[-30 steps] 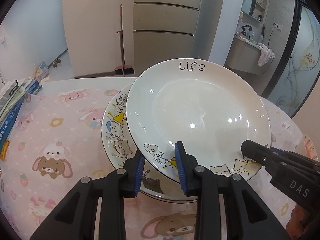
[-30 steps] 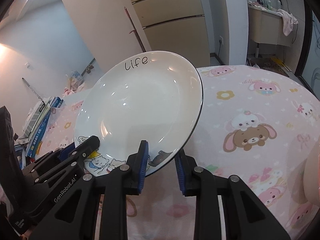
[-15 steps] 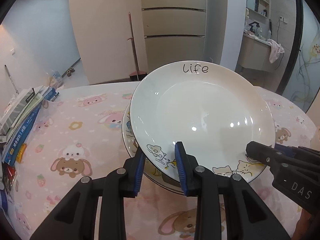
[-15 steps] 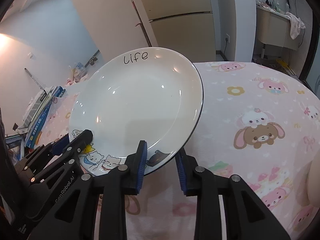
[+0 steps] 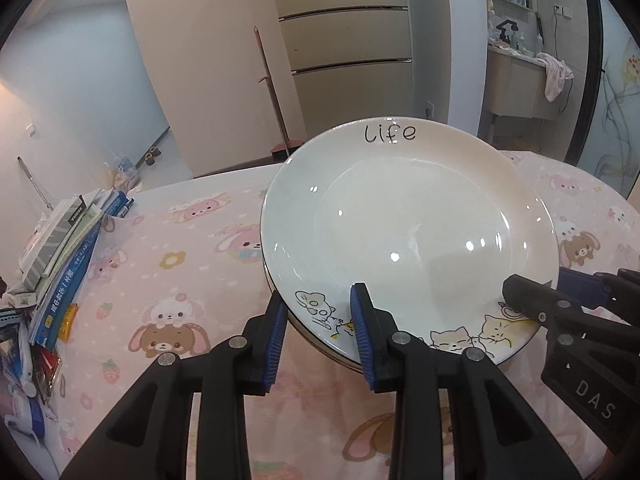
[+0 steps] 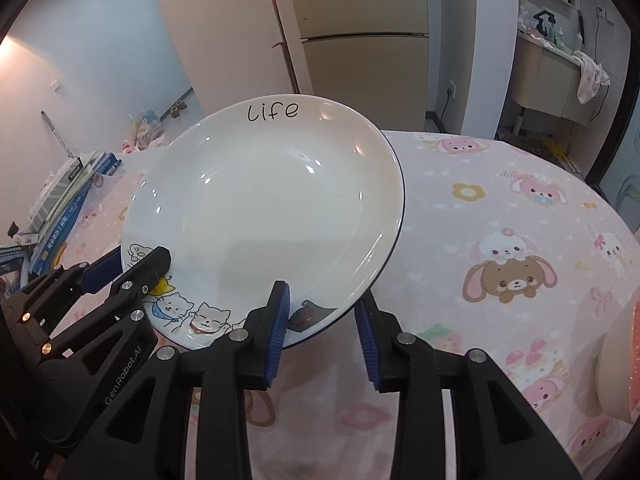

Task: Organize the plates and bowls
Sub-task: 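Lower the held white plate onto the stack of white plates, then open the right gripper to release the plate onto the stack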

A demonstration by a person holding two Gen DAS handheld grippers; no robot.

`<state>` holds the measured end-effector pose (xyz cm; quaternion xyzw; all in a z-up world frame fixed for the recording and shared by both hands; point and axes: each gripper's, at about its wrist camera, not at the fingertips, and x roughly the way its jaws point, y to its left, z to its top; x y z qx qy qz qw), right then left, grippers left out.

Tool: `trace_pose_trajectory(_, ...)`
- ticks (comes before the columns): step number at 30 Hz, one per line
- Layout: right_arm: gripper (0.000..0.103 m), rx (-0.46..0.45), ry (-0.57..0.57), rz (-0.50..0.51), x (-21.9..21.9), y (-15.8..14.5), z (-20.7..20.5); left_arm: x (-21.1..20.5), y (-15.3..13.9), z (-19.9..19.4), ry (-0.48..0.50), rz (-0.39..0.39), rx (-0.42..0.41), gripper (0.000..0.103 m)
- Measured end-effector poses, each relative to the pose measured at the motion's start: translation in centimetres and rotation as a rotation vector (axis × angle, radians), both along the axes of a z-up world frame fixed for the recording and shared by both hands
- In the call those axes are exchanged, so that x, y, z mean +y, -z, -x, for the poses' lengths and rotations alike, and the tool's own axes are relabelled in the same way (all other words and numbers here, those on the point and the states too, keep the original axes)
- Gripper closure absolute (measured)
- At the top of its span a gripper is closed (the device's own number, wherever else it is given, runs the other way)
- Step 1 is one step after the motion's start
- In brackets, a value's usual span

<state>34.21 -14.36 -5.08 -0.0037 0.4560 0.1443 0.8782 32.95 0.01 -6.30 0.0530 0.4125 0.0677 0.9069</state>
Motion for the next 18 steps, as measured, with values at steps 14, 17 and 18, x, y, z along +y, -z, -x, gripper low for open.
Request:
trace_pose_trajectory(14, 0.071, -0.025, -0.011, 0.020, -0.2, -0.7, 0.3, -0.3, 0.6, 0.3, 0.011, -0.090, -0.028, 0.066)
trace_pose_trajectory(17, 0.071, -0.030, -0.013, 0.015, -0.2, -0.7, 0.3, 0.1, 0.4, 0.6, 0.026, -0.060, -0.057, 0.066)
trace_pose_trajectory(18, 0.071, -0.035, -0.015, 0.024, -0.1, -0.6, 0.3, 0.0, 0.3, 0.8, 0.039, -0.060, -0.068, 0.066)
